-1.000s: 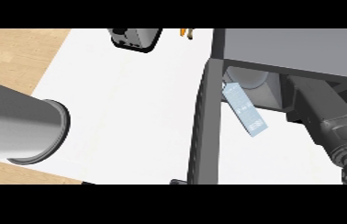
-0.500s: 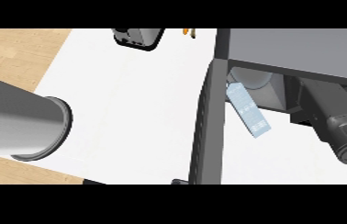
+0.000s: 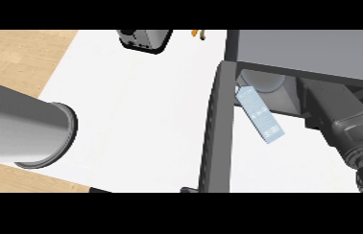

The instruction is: Pick up the milk, place it into the microwave and close the microwave

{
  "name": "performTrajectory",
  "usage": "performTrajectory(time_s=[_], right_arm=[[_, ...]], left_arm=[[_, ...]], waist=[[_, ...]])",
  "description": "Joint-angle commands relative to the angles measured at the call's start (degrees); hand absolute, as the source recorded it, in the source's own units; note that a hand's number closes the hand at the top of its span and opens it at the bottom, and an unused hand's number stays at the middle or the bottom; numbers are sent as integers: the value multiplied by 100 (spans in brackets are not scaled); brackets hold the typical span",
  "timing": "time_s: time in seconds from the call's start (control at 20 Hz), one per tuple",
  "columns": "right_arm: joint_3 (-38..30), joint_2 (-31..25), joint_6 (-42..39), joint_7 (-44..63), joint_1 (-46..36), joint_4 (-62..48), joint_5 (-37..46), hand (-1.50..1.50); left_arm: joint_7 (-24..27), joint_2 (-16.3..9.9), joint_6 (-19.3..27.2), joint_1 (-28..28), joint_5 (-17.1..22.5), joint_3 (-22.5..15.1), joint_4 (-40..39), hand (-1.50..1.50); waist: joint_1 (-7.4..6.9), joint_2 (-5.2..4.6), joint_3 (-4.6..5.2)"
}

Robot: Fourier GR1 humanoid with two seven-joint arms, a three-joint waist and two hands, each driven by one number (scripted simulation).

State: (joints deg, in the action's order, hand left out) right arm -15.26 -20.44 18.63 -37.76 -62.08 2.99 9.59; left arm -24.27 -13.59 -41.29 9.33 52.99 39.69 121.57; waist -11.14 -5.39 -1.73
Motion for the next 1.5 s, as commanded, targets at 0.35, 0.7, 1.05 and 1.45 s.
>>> performTrajectory(time_s=[0.35, 0.7, 1.05, 1.45], right_arm=[[198, 633, 684, 665, -795, 58, 155, -150], [-6, 674, 873, 299, -685, 266, -89, -150], [-21, 633, 1035, 159, -483, 173, -100, -150], [10, 639, 370, -9, -166, 142, -110, -150]], left_arm=[[-28, 37, -145, -122, -171, -176, -313, -150], [-26, 78, -234, -200, -328, -251, -496, -150], [11, 493, -493, 113, -502, -457, -444, -150], [197, 788, -848, -49, -963, -684, -671, -150]], waist=[[-63, 117, 165], [193, 158, 157], [352, 248, 161], [691, 334, 161]])
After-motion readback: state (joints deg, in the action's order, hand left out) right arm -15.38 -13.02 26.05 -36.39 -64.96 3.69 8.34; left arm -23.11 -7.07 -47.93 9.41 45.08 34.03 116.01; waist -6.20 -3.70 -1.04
